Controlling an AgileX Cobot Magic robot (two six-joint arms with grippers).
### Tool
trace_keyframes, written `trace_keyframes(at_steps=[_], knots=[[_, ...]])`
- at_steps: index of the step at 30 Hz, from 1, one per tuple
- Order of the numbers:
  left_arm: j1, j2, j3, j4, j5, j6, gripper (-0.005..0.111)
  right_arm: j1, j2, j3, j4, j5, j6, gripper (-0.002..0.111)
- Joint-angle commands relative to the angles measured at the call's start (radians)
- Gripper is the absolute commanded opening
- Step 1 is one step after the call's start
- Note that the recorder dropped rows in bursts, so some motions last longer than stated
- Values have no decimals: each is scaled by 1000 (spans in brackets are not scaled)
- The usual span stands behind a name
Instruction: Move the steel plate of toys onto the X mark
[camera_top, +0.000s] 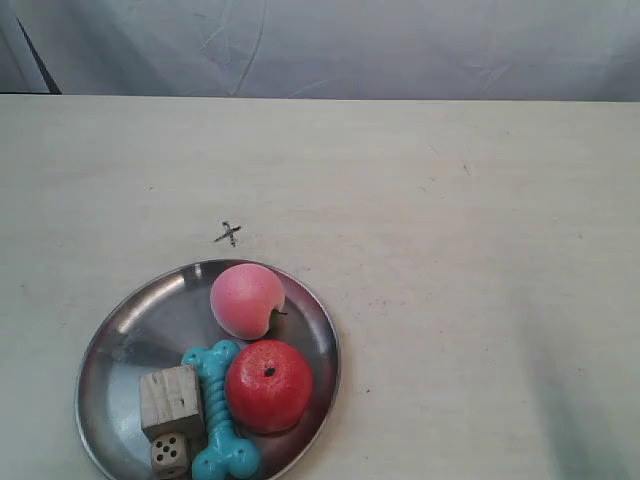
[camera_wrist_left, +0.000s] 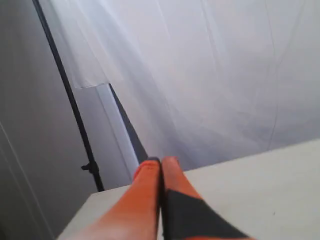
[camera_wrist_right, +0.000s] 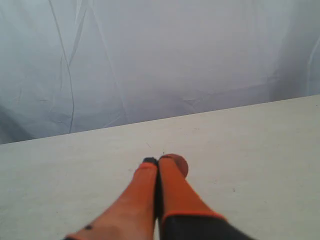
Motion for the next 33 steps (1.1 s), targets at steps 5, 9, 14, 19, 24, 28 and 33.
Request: trace_keyframes(at_steps=[5, 9, 14, 19, 24, 28, 33], knots=[[1, -7, 6, -309, -110, -234, 0, -2, -7, 1, -2, -4, -3, 0], [1, -7, 6, -379, -133, -351, 0, -2, -7, 1, -2, -4, -3, 0], [1, -7, 6, -381, -62, -544, 0, -2, -7, 1, -2, -4, -3, 0], [1, -7, 6, -381, -9, -626, 0, -2, -7, 1, 126, -98, 2, 0], [1, -7, -37, -381, 119, -626, 0, -2, -7, 1, 411, -179, 4, 0], [1, 22, -105, -381, 212, -624, 0, -2, -7, 1, 631, -211, 4, 0], [1, 183, -218, -311, 281, -622, 0, -2, -7, 1, 679, -213, 4, 0]])
